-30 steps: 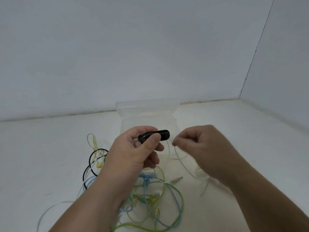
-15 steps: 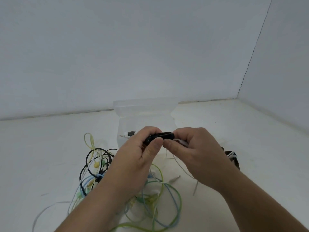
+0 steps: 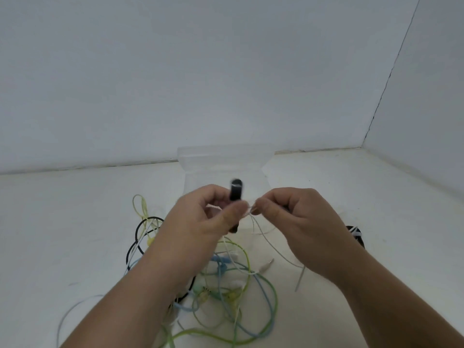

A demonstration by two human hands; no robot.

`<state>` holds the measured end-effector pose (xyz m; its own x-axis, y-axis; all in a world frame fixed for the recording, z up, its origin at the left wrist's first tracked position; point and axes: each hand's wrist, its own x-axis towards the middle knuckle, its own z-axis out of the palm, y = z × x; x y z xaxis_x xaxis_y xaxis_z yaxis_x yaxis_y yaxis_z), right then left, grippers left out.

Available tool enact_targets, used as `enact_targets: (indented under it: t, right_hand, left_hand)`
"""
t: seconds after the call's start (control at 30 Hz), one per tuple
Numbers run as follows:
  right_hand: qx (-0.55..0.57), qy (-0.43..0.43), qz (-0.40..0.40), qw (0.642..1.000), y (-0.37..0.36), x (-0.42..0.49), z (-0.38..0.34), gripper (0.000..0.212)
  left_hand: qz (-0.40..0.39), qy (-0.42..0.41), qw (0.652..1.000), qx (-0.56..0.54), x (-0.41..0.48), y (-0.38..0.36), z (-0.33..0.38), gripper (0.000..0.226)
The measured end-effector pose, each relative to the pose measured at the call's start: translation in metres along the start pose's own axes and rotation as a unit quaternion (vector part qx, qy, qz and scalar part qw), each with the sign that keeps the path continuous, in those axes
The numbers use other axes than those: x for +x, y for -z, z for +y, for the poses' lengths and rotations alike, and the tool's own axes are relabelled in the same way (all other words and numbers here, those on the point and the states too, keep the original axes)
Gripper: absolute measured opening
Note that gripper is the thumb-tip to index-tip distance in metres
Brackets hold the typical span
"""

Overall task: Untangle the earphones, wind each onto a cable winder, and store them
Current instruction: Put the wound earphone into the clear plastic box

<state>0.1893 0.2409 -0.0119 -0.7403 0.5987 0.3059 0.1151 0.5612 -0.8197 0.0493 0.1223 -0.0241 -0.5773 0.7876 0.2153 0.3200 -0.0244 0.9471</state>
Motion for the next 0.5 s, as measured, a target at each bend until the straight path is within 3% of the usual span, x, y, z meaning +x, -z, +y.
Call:
enact_targets:
  t: [0.1,0.17,0.27,0.33,0.5]
  right_hand:
    - [-0.028,-0.035,0.009,0.999,0.005,0.003,0.003,0.028]
    - [-0.069,-0.033,-0.037,0.996,0.006,0.003,0.005,0.027]
    - [-0.076,-0.015,-0.125,0.989,0.001,-0.002,-0.002,0.020]
    - [-0.067,0.006,-0.137,0.988,-0.002,-0.004,-0.006,0.015]
    - [-0.089,0.067,0.044,0.993,0.001,-0.001,0.000,0.017]
  left_hand:
    - [0.049,0.026,0.977,-0.207,0.007,0.003,-0.002,0.039]
    - [0.058,0.027,0.954,-0.292,0.009,0.004,-0.001,0.040]
    - [0.063,0.032,0.948,-0.311,0.007,-0.001,-0.002,0.040]
    - [0.060,0.031,0.958,-0.277,0.004,-0.006,-0.004,0.037]
    - [0.030,0.027,0.974,-0.224,0.001,-0.010,-0.003,0.033]
